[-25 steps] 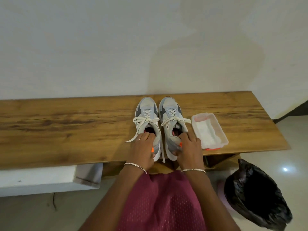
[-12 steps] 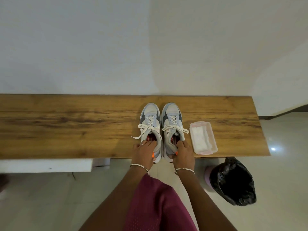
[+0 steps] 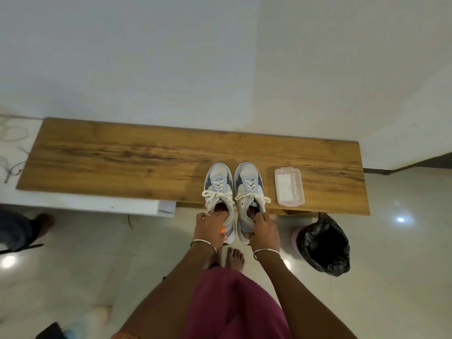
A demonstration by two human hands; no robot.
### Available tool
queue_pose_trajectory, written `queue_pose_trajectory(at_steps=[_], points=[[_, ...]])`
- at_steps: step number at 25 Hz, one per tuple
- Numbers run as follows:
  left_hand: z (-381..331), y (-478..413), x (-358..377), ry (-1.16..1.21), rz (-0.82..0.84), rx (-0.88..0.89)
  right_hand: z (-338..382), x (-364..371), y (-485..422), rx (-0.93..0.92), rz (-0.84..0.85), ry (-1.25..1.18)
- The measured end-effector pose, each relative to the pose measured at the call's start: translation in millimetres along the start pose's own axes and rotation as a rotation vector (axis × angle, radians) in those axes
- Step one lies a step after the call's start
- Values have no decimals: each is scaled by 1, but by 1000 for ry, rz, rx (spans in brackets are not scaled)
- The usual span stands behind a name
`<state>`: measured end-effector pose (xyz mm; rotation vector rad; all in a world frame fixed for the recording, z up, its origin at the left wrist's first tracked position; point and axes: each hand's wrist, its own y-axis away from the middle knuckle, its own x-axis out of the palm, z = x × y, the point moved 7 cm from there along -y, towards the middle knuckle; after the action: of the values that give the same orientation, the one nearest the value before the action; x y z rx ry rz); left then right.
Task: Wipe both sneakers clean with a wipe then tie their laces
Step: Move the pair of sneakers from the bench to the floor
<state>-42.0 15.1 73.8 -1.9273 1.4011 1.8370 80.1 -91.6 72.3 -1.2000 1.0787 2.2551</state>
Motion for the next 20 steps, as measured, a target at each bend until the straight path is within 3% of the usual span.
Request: queue_pose_trajectory(at_steps=[12,20], points=[[4,82,66,-44,213,28,-33,75,95,33,294,-12],[30,9,156,-109,187,61,-65,151,27,138,243,-67]])
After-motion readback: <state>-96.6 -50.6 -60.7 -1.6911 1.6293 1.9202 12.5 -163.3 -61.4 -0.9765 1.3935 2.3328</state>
